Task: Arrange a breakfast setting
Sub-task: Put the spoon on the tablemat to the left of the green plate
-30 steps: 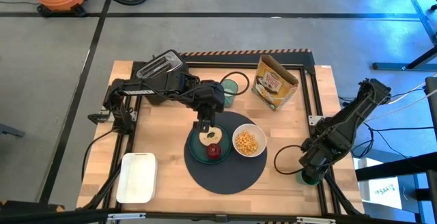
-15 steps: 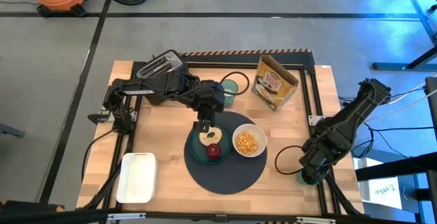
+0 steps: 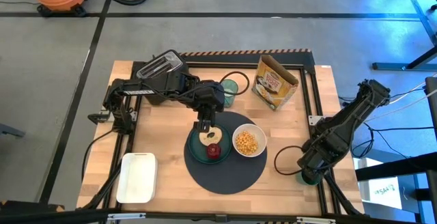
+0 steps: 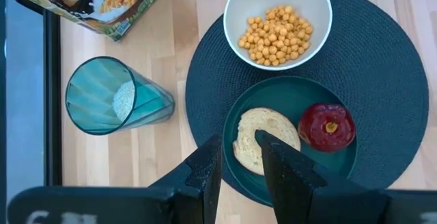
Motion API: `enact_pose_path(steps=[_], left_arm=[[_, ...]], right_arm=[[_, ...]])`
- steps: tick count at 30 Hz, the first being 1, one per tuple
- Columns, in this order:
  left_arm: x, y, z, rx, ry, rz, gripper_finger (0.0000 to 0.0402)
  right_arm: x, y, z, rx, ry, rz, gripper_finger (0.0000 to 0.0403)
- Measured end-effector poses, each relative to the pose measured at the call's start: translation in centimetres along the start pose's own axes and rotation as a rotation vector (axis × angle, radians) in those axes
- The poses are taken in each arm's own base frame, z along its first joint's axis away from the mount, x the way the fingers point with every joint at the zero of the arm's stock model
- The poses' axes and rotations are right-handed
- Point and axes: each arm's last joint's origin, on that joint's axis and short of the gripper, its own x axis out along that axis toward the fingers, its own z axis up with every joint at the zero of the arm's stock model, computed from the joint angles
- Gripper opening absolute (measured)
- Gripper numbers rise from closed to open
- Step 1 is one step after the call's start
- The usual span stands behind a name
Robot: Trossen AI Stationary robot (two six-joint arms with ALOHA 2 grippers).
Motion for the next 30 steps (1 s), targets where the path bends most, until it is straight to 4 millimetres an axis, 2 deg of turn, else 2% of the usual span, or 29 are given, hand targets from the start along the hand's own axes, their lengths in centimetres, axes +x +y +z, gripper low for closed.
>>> enact_pose_path(steps=[19,23,30], left_arm=[[0.0,0.0,0.0,-0.024,0.0,0.0,0.0098],[0.0,0.0,0.0,-0.024,0.0,0.0,0.0098],[0.0,0.0,0.0,-0.024,0.0,0.0,0.0098]], right_arm=[[0.1,0.1,0.0,0.031,0.012,-0.005,0.0157],[0.2,0.3,0.1,0.037,0.016,-0.017,0.0137],[1.3,0.1,0.6,0.056,0.049,-0.051,0.0076]])
